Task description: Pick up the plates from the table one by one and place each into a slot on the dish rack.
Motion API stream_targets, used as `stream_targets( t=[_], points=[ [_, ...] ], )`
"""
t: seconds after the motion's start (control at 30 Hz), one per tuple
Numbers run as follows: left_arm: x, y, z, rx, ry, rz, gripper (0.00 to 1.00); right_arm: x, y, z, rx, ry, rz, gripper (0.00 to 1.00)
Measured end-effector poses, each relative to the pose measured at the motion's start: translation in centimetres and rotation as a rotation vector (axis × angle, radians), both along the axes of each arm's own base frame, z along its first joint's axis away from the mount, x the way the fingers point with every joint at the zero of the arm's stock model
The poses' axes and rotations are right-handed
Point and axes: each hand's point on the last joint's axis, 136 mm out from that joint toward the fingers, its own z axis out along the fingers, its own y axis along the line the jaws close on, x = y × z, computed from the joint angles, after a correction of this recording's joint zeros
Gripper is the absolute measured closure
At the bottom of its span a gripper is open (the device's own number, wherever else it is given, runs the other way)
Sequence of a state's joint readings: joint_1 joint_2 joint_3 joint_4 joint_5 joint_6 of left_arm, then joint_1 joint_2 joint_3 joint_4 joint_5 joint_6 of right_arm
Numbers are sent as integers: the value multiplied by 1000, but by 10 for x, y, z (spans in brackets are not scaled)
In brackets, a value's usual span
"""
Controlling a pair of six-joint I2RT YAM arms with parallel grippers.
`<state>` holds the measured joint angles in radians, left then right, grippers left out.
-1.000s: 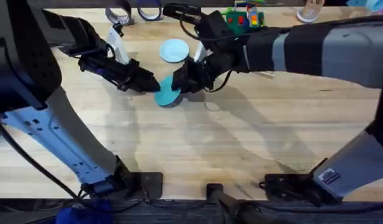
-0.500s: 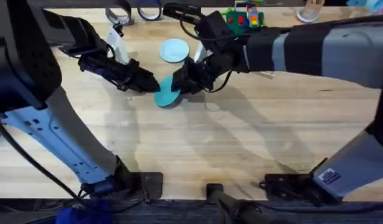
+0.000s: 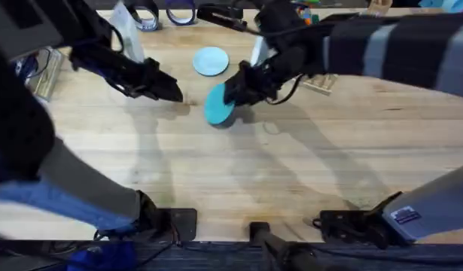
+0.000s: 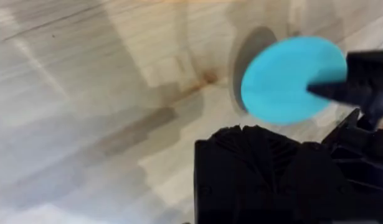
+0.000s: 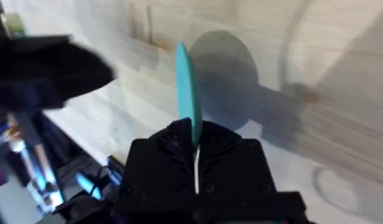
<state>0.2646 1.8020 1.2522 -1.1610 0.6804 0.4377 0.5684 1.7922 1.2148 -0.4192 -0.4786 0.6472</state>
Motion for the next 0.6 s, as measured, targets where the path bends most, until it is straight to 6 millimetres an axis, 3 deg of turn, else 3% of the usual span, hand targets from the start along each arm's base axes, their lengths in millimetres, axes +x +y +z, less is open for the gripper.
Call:
stream_targets(
  t=[0.2, 0.4, 0.6],
  points=[
    [-15, 4, 43, 84, -97, -5, 961, 11, -33, 19, -62, -81, -29, 970],
    [-28, 18, 71, 224, -173, 30, 961, 17, -71, 38, -176, -164, -50, 970],
    [-37, 31, 94, 340, -232, 102, 961, 29, -96, 73, -319, -294, -27, 970]
  ],
)
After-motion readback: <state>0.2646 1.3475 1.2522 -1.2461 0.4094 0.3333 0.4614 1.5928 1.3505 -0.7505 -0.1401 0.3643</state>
